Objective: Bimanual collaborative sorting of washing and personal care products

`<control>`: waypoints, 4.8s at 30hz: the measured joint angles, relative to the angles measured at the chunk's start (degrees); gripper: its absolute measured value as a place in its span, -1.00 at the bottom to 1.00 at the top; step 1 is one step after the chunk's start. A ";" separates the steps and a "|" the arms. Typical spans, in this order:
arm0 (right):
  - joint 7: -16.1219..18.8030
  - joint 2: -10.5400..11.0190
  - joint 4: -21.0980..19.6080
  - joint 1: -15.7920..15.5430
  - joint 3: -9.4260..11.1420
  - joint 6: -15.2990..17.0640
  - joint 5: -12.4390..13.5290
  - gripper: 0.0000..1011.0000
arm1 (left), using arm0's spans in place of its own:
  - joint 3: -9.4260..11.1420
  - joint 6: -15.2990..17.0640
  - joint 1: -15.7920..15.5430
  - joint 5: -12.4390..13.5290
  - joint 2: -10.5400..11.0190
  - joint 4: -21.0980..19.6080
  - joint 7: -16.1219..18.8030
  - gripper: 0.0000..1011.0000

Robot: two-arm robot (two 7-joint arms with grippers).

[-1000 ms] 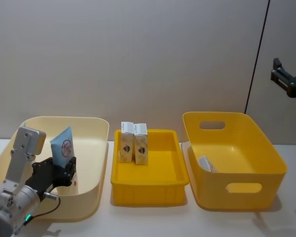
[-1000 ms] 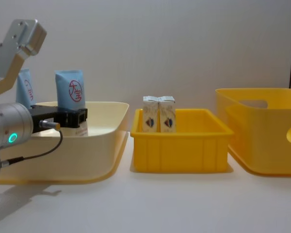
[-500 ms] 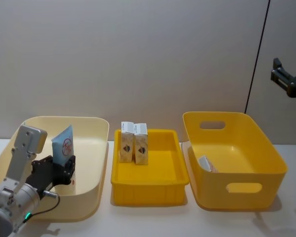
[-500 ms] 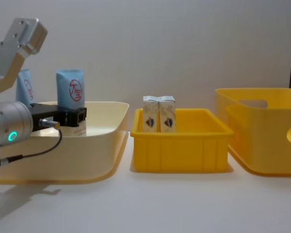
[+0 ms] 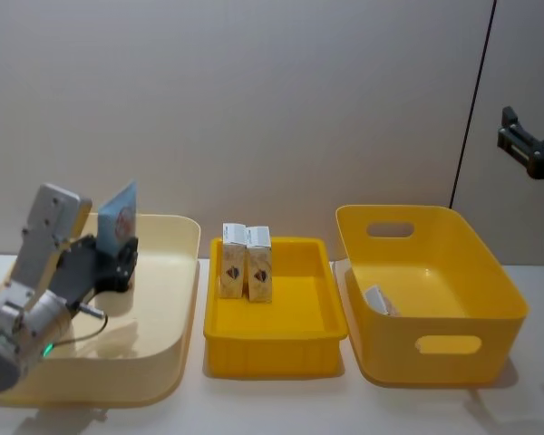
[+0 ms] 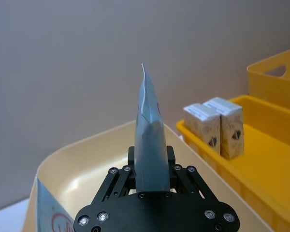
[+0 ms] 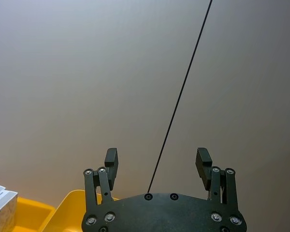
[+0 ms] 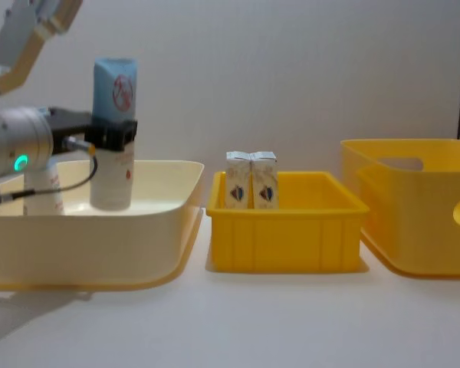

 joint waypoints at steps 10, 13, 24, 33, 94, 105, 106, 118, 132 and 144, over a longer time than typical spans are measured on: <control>0.01 0.00 0.00 0.01 0.00 0.00 0.00 0.98 | -0.74 -1.88 -5.08 -0.20 -0.66 -0.80 -2.51 -0.40; 0.20 -0.01 0.22 0.27 -0.12 -0.02 0.00 0.98 | -0.96 -2.73 -7.13 -0.60 -1.18 -0.16 -3.56 -0.40; 3.79 0.57 2.36 2.48 -1.77 -1.67 0.81 0.98 | -1.31 -5.96 -13.96 -2.04 -3.46 4.88 -7.78 -0.40; 9.05 1.54 3.96 3.99 -3.50 -3.19 2.47 0.98 | -1.34 -7.10 -17.21 -3.23 -4.81 8.81 -10.75 -0.40; 21.98 -5.10 15.55 14.08 -16.91 10.28 14.61 0.98 | 2.19 -8.93 -19.23 -10.59 -6.63 15.62 -25.19 -0.40; 18.42 -7.87 19.05 15.84 -19.62 7.53 12.13 0.98 | 3.38 -9.85 -21.79 -11.72 -8.40 22.32 -27.07 -0.40; 17.93 -7.86 19.09 15.90 -19.87 7.52 11.64 0.98 | 3.52 -9.85 -21.99 -11.72 -8.41 22.79 -27.04 -0.40; 16.83 -4.82 16.25 14.69 -20.36 11.51 9.26 0.98 | 4.45 -9.54 -23.46 -10.74 -7.50 24.89 -25.58 -0.40; 17.29 -2.99 15.37 14.38 -20.05 14.44 8.00 0.98 | 5.12 -8.35 -24.69 -10.87 -6.65 25.44 -26.44 -0.40; 16.49 -4.96 17.41 14.85 -20.48 14.05 7.14 0.98 | 4.89 -5.80 -23.88 -14.19 -6.44 22.90 -29.75 -0.40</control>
